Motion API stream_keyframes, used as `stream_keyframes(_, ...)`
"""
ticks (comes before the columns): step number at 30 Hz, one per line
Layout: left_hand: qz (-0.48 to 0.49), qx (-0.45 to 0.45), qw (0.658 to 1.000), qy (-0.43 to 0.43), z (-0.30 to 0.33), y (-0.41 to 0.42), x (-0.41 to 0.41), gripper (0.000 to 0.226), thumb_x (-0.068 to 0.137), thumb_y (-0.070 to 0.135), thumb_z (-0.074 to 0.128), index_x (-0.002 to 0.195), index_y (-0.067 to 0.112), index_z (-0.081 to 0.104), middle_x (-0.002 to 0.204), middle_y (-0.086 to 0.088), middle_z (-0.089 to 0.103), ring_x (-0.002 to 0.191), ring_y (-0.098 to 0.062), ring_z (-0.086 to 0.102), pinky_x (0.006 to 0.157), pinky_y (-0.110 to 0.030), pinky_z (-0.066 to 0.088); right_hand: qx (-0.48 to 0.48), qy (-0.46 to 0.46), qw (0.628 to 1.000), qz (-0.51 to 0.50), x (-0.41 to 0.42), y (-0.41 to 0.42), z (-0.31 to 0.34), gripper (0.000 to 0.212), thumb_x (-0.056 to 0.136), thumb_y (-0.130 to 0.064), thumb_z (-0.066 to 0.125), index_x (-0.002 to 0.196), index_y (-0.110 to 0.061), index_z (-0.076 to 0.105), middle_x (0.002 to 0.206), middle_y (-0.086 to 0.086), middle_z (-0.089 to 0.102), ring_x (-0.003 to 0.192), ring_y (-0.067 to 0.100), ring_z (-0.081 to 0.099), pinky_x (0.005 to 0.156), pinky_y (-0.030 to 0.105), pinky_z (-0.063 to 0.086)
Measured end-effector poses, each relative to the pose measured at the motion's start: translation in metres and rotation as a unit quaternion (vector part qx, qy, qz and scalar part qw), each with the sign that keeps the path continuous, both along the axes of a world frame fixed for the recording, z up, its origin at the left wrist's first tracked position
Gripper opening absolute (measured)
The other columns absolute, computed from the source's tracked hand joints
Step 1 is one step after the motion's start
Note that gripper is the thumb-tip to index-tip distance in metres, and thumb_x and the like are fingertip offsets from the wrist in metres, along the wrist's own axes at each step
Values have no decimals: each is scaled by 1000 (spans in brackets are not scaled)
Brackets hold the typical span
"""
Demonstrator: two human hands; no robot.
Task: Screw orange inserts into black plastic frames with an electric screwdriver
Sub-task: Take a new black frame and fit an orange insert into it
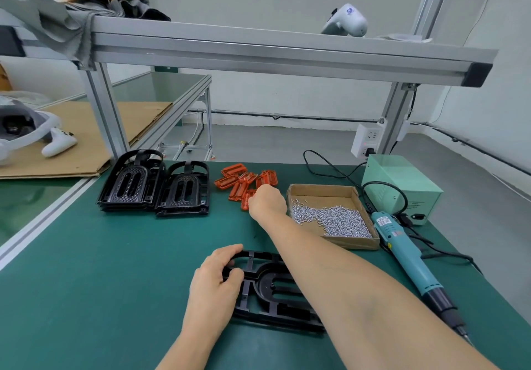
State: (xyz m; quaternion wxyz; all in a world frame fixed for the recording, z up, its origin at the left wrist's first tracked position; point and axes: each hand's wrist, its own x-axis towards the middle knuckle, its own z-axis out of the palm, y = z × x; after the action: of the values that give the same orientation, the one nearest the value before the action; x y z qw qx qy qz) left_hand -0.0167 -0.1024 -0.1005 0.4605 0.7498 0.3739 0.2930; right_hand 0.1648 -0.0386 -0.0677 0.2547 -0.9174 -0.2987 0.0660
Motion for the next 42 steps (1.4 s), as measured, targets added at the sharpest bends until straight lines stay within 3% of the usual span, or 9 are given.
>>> stream_keyframes(8,3,-4,1000,-2,-1,1,1,44,87,4,51,117,35,61,111,21,61,103,3,54,89,-21,41,-19,-14,1000,7,4,-8,2,23,91,-13,60,112,-6,64,115,12,66,106,31,63,81,34,51)
stream_keyframes(11,4,0,1000,-2,-1,1,1,44,87,5,50,117,36,61,112,21,61,103,1,54,92,-25,42,-11,12,999,38,7,-21,5,14,83,-11,63,95,-7,70,98,11,71,92,27,67,71,30,51)
stream_keyframes(15,0,3,1000,-5,-1,1,0,45,87,5,51,117,37,60,112,24,57,103,4,51,92,-24,41,106,87,986,97,7,-62,15,10,79,-8,67,86,-15,71,85,2,70,80,19,66,73,35,57)
stream_keyframes(19,19,37,999,-19,3,2,0,39,88,9,56,112,40,59,108,30,53,107,6,45,84,-12,31,202,150,954,161,1,-121,22,20,81,0,63,84,-18,72,72,-3,70,60,9,60,59,25,52)
stream_keyframes(23,33,51,995,-79,18,-1,0,36,87,16,62,105,47,57,102,33,56,106,11,45,78,-2,32,240,179,935,192,-6,-165,27,21,84,2,64,87,-16,76,69,-3,68,61,7,57,62,21,49)
stream_keyframes(32,-123,-198,941,-244,51,-31,15,28,85,2,61,108,16,69,90,-8,72,73,-13,64,65,-19,52,273,192,914,232,-16,-209,47,19,80,0,75,82,-19,76,70,-5,70,62,4,58,63,17,48)
stream_keyframes(36,-119,-295,906,-278,51,-35,14,29,74,4,66,102,9,71,77,-12,68,63,-18,63,58,-23,56,315,254,887,223,-16,-215,52,19,79,0,75,76,-19,76,70,-2,70,61,6,60,59,17,49)
stream_keyframes(39,-121,-352,882,-290,50,-40,11,32,68,7,68,100,7,72,79,-14,69,64,-19,66,56,-24,56,356,334,851,193,-17,-216,52,6,71,-12,76,74,-17,77,71,1,71,63,9,62,58,20,51)
stream_keyframes(42,-118,-374,873,-290,49,-43,10,35,68,5,68,103,6,71,83,-16,69,66,-20,67,56,-24,57,371,391,825,171,-17,-218,49,14,64,-19,76,77,-16,78,77,6,72,70,13,65,60,22,53)
